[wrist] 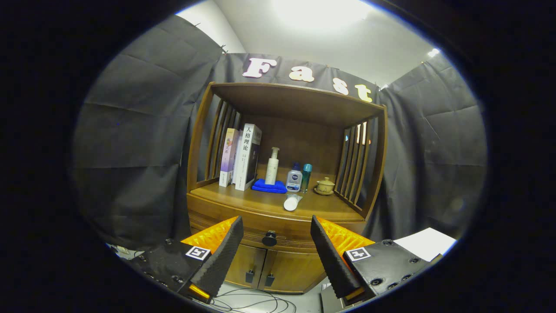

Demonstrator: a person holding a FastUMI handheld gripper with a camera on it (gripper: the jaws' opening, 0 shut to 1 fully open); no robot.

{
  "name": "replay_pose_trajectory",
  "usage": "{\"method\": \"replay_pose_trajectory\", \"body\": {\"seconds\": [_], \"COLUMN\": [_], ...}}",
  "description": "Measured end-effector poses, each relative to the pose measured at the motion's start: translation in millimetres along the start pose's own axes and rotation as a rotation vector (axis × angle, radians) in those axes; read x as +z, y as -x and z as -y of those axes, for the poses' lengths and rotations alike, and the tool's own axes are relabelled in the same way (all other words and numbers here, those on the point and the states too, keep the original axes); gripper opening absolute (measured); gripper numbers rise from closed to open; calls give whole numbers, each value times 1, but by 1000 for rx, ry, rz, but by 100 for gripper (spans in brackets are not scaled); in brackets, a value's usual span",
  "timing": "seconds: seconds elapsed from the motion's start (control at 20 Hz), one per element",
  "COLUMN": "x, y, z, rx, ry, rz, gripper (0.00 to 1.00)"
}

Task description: Pull open the drawer, take out the items inside it, and place them on the countertop above the cabinet.

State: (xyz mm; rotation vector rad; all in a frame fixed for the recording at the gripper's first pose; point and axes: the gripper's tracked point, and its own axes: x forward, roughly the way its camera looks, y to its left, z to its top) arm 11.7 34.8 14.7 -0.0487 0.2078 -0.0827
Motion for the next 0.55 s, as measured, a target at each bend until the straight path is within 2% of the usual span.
{"method": "replay_pose_trajectory", "body": {"seconds": [0.2,0.55], "x": [-3,2], "y": [1,3], "z": [15,11], "rx": [-36,-20], "ry": [-11,-22], "rz": [-9,4], "gripper": [98,98]}}
